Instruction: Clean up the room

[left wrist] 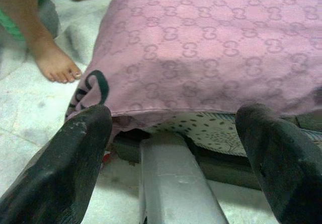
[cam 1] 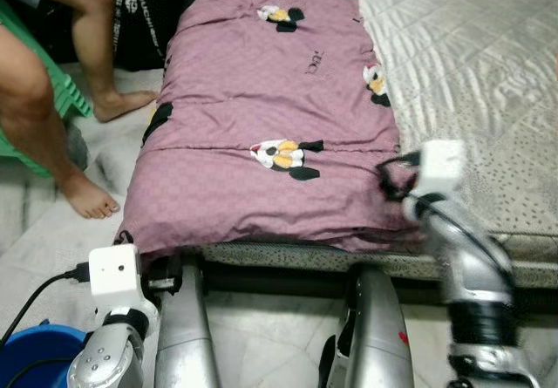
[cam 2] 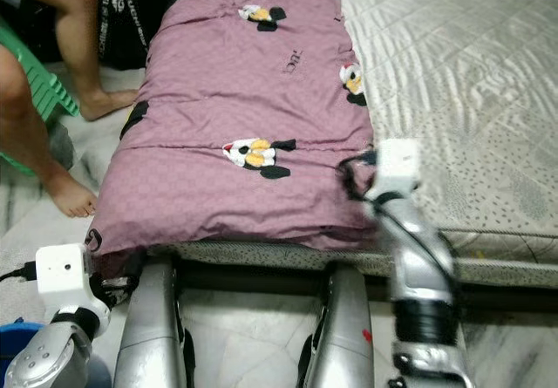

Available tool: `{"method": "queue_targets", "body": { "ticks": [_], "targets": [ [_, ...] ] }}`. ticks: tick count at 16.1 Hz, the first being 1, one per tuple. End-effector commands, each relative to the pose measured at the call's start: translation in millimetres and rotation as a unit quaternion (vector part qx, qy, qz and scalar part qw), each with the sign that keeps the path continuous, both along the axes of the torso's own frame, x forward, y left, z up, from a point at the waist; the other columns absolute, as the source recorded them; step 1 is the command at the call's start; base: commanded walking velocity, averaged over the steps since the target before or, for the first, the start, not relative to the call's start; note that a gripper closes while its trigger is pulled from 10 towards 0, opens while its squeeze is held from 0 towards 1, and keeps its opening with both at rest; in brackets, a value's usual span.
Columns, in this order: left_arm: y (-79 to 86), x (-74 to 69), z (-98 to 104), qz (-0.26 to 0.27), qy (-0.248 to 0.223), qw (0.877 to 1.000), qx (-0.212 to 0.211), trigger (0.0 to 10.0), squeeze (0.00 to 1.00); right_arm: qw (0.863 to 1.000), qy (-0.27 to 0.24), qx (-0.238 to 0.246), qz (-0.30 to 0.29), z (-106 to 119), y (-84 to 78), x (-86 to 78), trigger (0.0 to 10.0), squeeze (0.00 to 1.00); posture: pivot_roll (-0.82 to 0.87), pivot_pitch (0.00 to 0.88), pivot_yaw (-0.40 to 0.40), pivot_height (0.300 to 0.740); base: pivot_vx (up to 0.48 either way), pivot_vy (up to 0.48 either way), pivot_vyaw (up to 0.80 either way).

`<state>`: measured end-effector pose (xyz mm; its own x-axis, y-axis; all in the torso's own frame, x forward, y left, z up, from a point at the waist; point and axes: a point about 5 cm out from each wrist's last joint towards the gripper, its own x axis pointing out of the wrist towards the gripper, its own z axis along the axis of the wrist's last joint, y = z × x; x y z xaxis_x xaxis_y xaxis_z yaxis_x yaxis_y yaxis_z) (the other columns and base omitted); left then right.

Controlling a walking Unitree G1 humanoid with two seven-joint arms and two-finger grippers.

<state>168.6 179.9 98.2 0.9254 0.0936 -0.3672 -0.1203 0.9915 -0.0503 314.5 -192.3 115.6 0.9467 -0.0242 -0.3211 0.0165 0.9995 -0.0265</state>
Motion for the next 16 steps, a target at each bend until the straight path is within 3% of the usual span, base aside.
{"method": "queue_targets", "body": {
  "ticks": [1, 3, 5, 7, 12, 16],
  "targets": [
    [0.4, -1.4, -2.6, 0.0, 0.009, 1.0, 0.0, 10.0, 0.0, 1.0, 0.007, -0.008, -0.008, -4.5, 1.2, 3.3, 10.0, 0.0, 0.05, 0.119, -0.058, 0.506, 0.0, 0.0, 0.0],
    [-1.4, 2.0, -2.2, -0.008, 0.008, 1.0, 0.0, 10.0, 0.0, 0.999, 0.032, -0.016, -0.009, -21.0, 12.6, 7.2, 9.4, 0.0, 0.06, 0.125, -0.052, 0.506, 0.0, 0.0, 0.0],
    [-0.7, 1.7, -1.9, -0.009, 0.008, 1.0, 0.0, 10.0, 0.0, 0.999, 0.045, -0.013, -0.004, -27.6, 15.0, 3.8, 0.0, 0.0, 0.07, 0.127, -0.053, 0.506, 0.0, 0.0, 0.0],
    [0.6, 0.3, -2.9, -0.009, 0.012, 1.0, 0.001, 10.0, 0.0, 0.997, 0.075, -0.015, -0.006, -37.7, 11.0, -4.3, 0.0, 0.0, 0.07, 0.128, -0.055, 0.506, 0.0, 0.0, 0.0],
    [-1.3, 0.3, -4.2, -0.015, 0.016, 1.0, -0.001, 10.0, 0.0, 0.981, 0.191, -0.034, -0.026, -67.3, -28.7, -50.6, 0.0, 0.0, 0.06, 0.129, -0.056, 0.506, 0.0, 0.0, 0.0],
    [-1.8, 3.9, -5.0, -0.021, 0.015, 1.0, 0.0, 10.0, 0.0, 0.966, 0.251, -0.005, -0.058, -78.0, -42.8, -80.3, 0.0, 0.0, 0.04, 0.12, -0.049, 0.506, 0.0, 0.0, 0.0]
  ]
}}
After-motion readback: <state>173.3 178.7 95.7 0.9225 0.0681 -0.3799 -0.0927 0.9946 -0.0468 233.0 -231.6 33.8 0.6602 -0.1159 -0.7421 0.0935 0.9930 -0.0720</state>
